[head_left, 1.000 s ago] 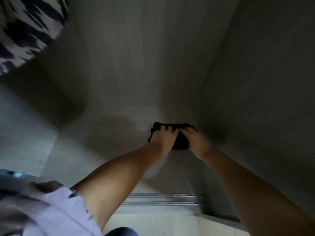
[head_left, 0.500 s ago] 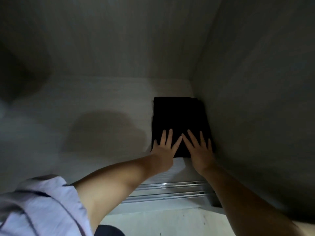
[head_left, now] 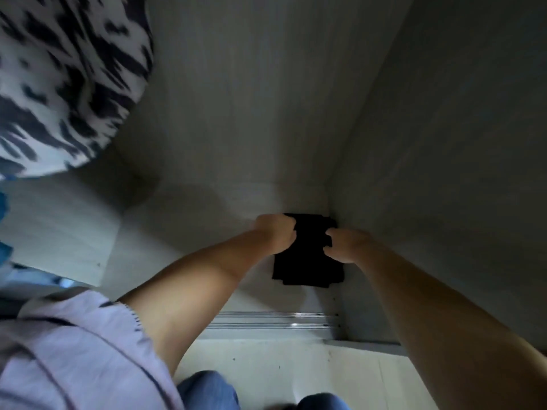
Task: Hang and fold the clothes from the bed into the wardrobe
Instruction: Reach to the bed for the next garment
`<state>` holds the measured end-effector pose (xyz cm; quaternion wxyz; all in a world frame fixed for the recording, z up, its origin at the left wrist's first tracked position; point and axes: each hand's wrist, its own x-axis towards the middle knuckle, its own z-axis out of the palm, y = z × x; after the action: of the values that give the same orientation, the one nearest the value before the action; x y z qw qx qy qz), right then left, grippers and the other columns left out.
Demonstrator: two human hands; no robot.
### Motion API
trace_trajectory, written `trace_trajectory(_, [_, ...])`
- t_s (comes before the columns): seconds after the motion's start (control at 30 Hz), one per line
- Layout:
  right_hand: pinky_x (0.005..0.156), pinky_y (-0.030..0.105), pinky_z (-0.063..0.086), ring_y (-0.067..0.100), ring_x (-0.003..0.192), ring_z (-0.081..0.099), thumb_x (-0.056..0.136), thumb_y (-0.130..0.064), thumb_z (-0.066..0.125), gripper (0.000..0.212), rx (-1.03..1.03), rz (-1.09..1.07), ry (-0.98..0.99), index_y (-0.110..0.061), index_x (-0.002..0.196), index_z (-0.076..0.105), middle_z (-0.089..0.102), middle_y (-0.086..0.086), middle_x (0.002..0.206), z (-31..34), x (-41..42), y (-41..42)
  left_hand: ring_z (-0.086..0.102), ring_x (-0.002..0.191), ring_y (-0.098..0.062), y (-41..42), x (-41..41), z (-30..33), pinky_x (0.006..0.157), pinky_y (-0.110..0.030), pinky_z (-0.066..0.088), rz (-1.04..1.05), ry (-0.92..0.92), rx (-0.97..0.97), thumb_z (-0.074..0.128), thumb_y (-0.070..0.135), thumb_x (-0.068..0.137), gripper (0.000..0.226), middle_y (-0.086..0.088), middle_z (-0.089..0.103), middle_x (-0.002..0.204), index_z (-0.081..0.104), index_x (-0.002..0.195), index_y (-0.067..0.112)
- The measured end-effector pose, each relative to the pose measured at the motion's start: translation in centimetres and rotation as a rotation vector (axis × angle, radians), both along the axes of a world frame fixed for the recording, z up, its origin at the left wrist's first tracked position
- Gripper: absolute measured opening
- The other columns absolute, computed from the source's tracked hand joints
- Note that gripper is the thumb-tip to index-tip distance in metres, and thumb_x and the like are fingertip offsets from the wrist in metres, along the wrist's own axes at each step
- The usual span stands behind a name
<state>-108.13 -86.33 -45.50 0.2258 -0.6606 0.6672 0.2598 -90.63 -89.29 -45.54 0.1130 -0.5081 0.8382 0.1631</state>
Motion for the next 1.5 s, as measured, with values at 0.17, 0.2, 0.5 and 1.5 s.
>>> trace_trajectory(0.17, [0.103, 0.041, 0.038, 0.030, 0.130, 0.044, 0.099, -0.044, 0.038, 0.053, -0.158, -0.040, -0.020, -0.014, 0.144, 0.037, 0.045, 0.010, 0.144, 14.7, 1.4, 0.9, 0.059, 0.110, -0.035, 1.4, 2.1, 15.1, 0.083, -0.037, 0.046, 0.049, -0.010, -0.076, 0.039, 0.030, 0.097, 0.036, -0.017, 0.060, 0.121, 0.058, 0.116, 0.008])
trace_trajectory(0.2, [0.104, 0.042, 0.037, 0.030, 0.132, 0.043, 0.100, -0.041, 0.037, 0.051, -0.204, -0.066, -0.044, -0.015, 0.144, 0.037, 0.044, 0.010, 0.146, 17.4, 1.7, 1.1, 0.059, 0.110, -0.036, 1.7, 2.3, 17.9, 0.083, -0.037, 0.046, 0.058, -0.007, -0.083, 0.038, 0.030, 0.096, 0.035, -0.017, 0.061, 0.120, 0.058, 0.116, 0.008])
trace_trajectory(0.5, [0.093, 0.039, 0.045, 0.032, 0.119, 0.055, 0.100, -0.035, 0.037, 0.043, -0.452, -0.083, -0.148, -0.017, 0.139, 0.042, 0.053, 0.013, 0.133, 34.4, 4.8, 6.4, 0.060, 0.103, -0.036, 5.1, 5.7, 35.3, 0.074, -0.034, 0.042, 0.037, 0.112, -0.146, 0.038, 0.025, 0.097, 0.028, -0.019, 0.062, 0.112, 0.056, 0.107, 0.005])
trace_trajectory(1.5, [0.076, 0.037, 0.052, 0.026, 0.095, 0.061, 0.102, -0.028, 0.032, 0.032, -0.520, -1.235, 0.116, -0.014, 0.115, 0.057, 0.063, 0.006, 0.111, 42.8, -2.7, 65.1, 0.060, 0.104, -0.031, 45.3, -15.0, 44.7, 0.075, -0.033, 0.041, -1.049, 0.286, -0.081, 0.043, 0.031, 0.094, 0.026, -0.009, 0.065, 0.114, 0.059, 0.111, 0.018])
